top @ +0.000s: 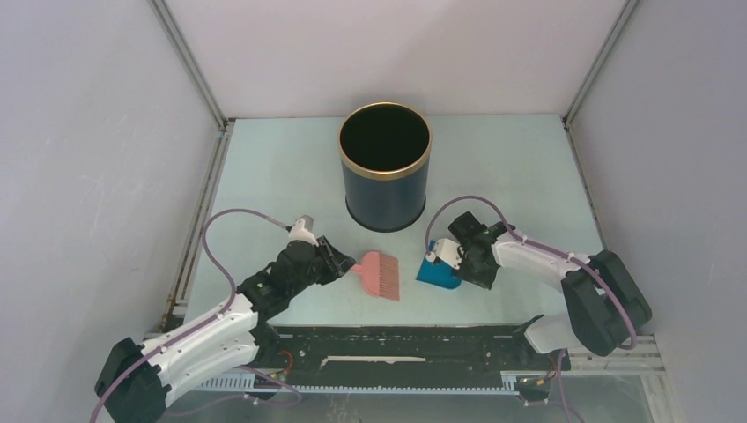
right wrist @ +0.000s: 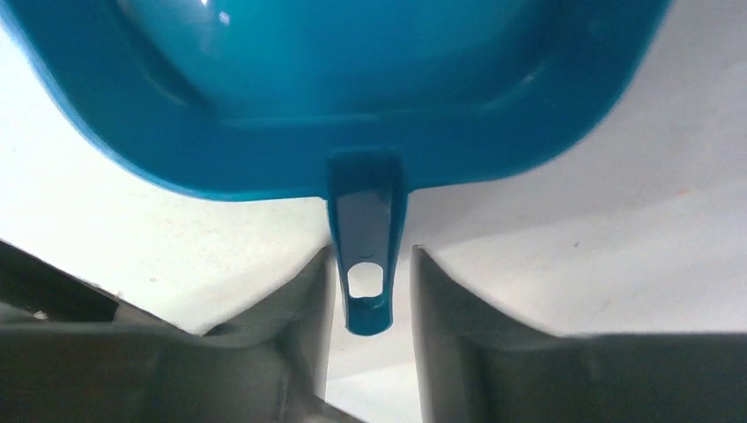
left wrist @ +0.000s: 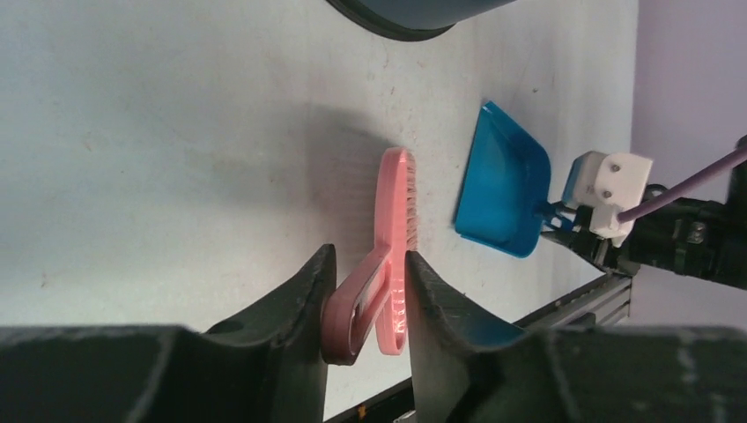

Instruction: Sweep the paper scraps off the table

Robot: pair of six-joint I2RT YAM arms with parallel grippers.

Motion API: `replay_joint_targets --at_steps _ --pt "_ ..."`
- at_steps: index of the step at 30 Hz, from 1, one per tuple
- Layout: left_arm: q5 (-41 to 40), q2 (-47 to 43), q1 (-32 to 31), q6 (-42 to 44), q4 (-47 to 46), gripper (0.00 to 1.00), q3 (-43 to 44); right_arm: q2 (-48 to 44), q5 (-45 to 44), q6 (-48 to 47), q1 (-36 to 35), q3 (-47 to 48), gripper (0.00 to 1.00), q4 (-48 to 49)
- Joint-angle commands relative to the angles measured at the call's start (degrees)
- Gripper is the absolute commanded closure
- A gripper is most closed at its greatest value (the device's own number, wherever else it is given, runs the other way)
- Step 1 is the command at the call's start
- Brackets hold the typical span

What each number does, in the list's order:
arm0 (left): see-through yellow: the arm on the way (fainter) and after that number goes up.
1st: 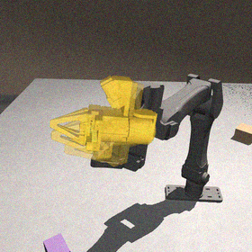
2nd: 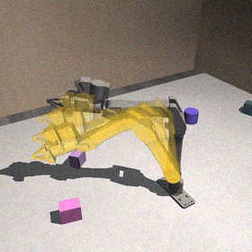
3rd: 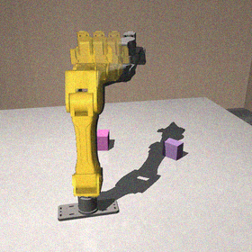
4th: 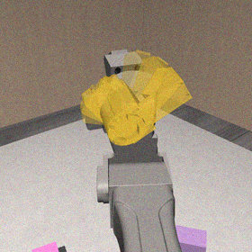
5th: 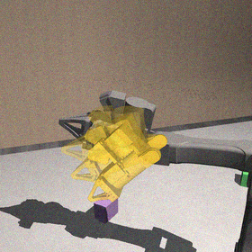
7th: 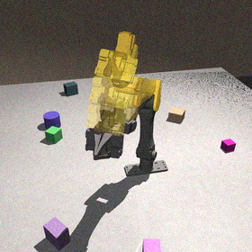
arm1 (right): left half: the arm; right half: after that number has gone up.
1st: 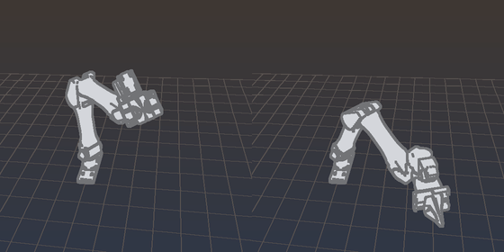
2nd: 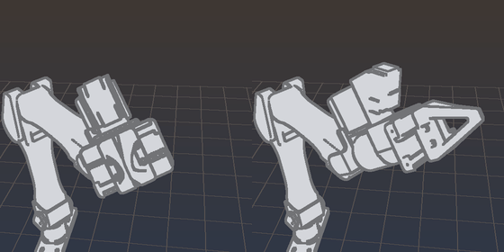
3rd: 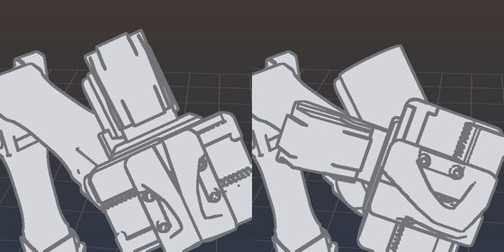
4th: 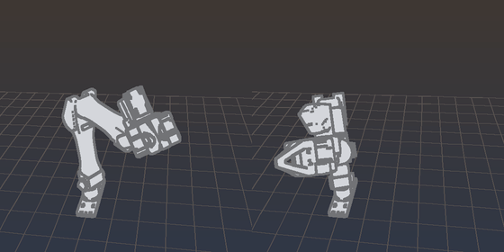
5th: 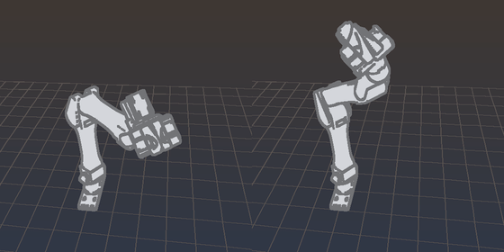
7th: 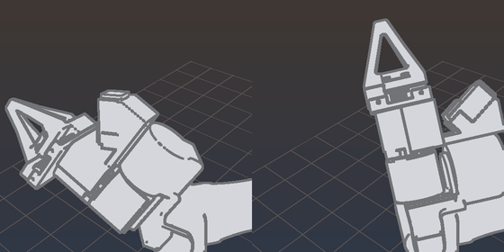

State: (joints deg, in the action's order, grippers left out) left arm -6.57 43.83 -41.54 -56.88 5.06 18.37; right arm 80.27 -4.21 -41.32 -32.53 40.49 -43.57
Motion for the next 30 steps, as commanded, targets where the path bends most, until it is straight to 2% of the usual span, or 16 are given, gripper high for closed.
replay_joint_targets --at_steps 1,2,3,7,9,10,11,15,17,20,23,25,27,30 --pt "-0.4 0.4 0.5 3.1 6.6 0.58 4.8 -2.8 -0.9 3.0 0.6 0.1 0.25 1.5" --pt "-1.7 0.8 0.5 3.4 9.0 0.53 5.9 -3.8 -0.8 3.1 0.9 0.1 0.04 0.8" --pt "-3.5 1.0 0.4 3.5 12.0 0.49 7.1 -5.1 -0.5 3.2 1.4 0.1 0.01 0.0" --pt "-12.3 0.3 0.5 7.1 22.3 0.39 11.9 -10.8 -2.5 6.3 6.3 1.4 0.00 2.4" --pt "-17.4 0.1 0.5 9.3 26.5 0.23 14.6 -12.7 -2.4 9.7 11.0 3.6 0.00 4.7" --pt "-21.1 0.0 0.5 10.4 28.3 0.07 15.9 -14.1 -1.2 11.4 14.2 5.1 0.00 5.4" --pt "-23.3 0.1 0.5 12.6 29.1 0.01 17.4 -15.1 0.4 13.4 17.6 6.6 0.00 6.1" --pt "-31.5 2.7 1.8 26.1 28.6 0.00 25.2 -17.9 8.2 22.4 29.9 12.3 0.00 11.4" --pt "-30.1 4.5 3.6 29.9 27.6 0.00 29.7 -18.1 10.8 26.8 35.9 15.8 0.00 13.6" --pt "-28.2 7.4 4.8 34.2 26.9 0.00 37.3 -16.3 16.3 34.5 40.2 22.4 0.00 13.5" --pt "-28.3 8.6 4.9 39.3 23.8 0.00 41.4 -13.1 22.5 38.3 39.9 26.1 0.00 14.6" --pt "-32.3 8.3 4.9 40.2 20.8 0.00 40.9 -11.3 25.1 39.9 38.2 26.7 0.00 16.1" --pt "-34.4 7.9 4.9 41.6 18.0 0.00 38.8 -10.0 21.0 40.9 34.6 26.3 0.00 17.9" --pt "-32.5 6.9 5.0 43.9 14.0 0.00 32.7 -8.5 13.3 37.6 27.3 25.2 0.00 18.8"
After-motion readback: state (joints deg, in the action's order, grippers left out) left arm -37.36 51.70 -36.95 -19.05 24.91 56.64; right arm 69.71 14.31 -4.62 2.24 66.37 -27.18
